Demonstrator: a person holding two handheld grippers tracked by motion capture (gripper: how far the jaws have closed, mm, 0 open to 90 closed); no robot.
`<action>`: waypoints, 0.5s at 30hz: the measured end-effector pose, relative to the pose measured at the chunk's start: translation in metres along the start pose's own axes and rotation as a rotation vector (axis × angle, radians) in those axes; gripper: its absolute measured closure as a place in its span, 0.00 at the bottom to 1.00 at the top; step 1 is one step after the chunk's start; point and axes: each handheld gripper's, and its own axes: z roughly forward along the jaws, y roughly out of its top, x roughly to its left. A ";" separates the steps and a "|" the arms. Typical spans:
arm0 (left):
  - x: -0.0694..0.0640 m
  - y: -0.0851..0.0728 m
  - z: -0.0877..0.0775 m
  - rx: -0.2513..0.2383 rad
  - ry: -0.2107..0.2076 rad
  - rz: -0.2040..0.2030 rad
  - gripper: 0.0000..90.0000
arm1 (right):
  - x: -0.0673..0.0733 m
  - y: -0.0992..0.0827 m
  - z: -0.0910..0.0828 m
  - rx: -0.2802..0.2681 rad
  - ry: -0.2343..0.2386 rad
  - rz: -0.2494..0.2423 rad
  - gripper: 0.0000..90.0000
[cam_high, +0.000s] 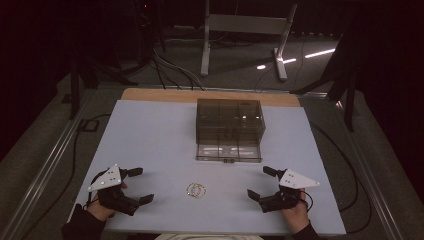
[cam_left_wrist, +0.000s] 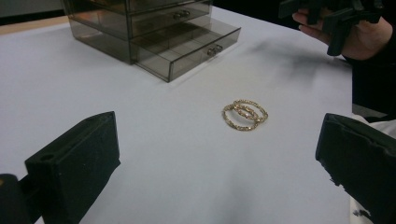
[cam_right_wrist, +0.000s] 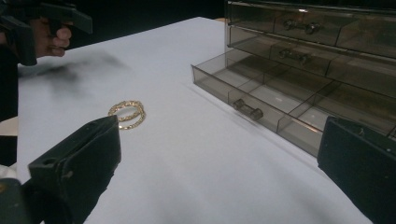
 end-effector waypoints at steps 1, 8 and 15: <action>0.000 0.000 0.000 0.000 0.000 0.000 0.01 | 0.000 0.000 0.000 0.001 -0.004 -0.005 0.00; 0.002 0.007 -0.005 -0.007 -0.013 -0.019 0.01 | 0.001 0.000 0.000 -0.001 -0.012 -0.008 0.00; -0.002 0.018 -0.005 -0.006 -0.031 -0.013 0.01 | 0.001 0.001 0.000 -0.010 -0.013 0.001 0.00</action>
